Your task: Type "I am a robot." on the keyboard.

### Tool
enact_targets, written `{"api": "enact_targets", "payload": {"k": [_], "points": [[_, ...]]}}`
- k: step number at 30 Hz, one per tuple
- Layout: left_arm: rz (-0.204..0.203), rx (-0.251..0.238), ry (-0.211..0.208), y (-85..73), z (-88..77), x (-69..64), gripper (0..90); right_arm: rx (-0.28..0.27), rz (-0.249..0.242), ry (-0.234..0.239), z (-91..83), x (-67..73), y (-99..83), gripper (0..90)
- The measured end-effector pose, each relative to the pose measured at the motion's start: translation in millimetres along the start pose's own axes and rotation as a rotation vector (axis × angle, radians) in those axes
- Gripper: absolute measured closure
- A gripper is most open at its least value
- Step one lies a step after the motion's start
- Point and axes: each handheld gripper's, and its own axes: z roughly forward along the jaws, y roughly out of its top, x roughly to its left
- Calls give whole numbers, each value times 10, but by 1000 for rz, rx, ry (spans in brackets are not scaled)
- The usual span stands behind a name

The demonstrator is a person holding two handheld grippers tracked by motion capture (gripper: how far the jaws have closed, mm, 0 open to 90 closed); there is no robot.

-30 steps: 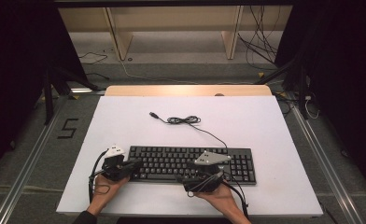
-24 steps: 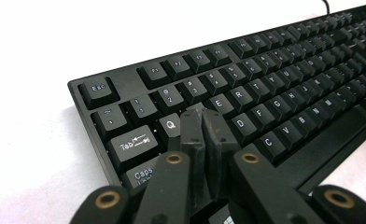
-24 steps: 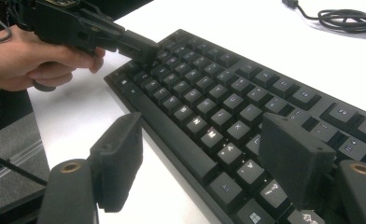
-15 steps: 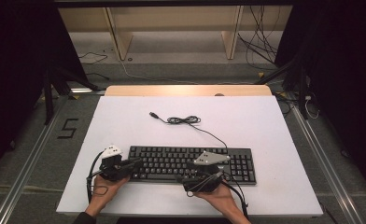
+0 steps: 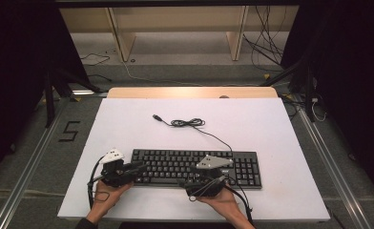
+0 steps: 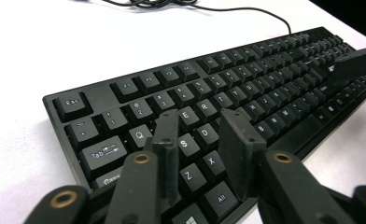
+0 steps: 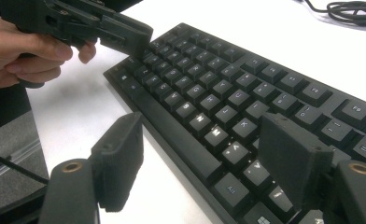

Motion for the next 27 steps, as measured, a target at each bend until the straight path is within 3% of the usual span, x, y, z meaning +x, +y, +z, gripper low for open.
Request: {"api": "enact_targets", "payload": {"k": [4, 17, 27], "points": [[-4, -2, -6, -1, -12, -5, 648, 3, 2, 1, 12, 4, -1, 324], [-24, -13, -24, 9, -50, -35, 451, 18, 6, 15, 82, 22, 4, 382], [-19, -47, -42, 12, -91, -65, 358, 53, -2, 11, 158, 60, -2, 528]]}}
